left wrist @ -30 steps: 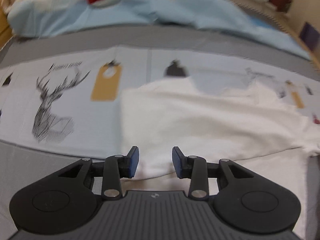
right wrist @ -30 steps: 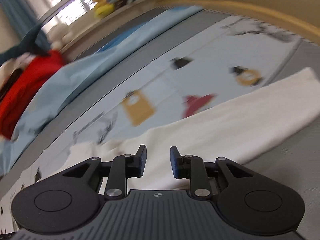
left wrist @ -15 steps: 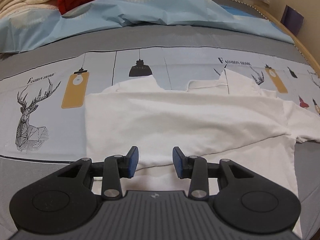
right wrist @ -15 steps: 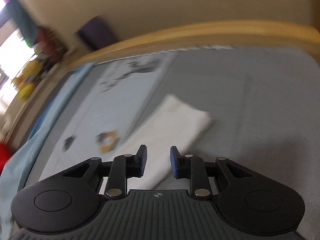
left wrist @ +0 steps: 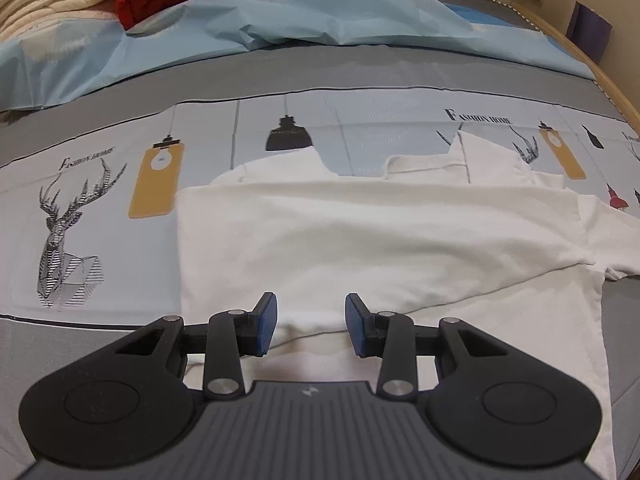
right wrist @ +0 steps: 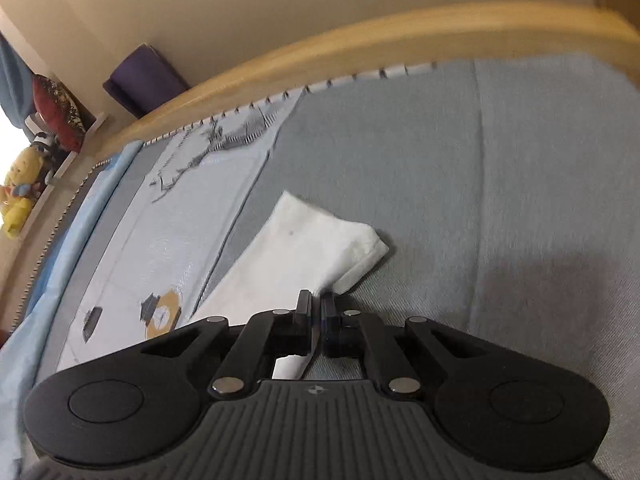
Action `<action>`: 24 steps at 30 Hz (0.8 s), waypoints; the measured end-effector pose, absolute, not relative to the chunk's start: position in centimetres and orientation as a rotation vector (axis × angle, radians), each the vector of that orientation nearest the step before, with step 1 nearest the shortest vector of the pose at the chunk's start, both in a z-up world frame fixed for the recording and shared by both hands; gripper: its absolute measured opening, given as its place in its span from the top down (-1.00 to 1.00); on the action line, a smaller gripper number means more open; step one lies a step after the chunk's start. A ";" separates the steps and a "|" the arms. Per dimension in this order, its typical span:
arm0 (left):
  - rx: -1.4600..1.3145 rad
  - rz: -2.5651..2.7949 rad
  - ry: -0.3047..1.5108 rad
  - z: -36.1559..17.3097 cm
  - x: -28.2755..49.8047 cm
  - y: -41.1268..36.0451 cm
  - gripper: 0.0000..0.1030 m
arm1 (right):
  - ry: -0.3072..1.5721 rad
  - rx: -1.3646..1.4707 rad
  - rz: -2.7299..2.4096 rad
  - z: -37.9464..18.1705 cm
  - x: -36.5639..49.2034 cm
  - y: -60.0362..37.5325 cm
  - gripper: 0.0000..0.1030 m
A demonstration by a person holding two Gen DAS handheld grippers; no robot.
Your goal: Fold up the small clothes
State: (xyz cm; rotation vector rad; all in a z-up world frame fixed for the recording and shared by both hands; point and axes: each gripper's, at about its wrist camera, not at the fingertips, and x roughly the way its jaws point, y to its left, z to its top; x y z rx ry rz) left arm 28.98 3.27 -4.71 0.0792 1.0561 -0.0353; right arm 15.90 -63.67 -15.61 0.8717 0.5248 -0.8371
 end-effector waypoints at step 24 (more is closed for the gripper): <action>-0.244 0.105 1.023 -2.2 28.2 15.5 0.20 | 0.842 0.470 0.387 -1.1 25.9 -16.3 0.69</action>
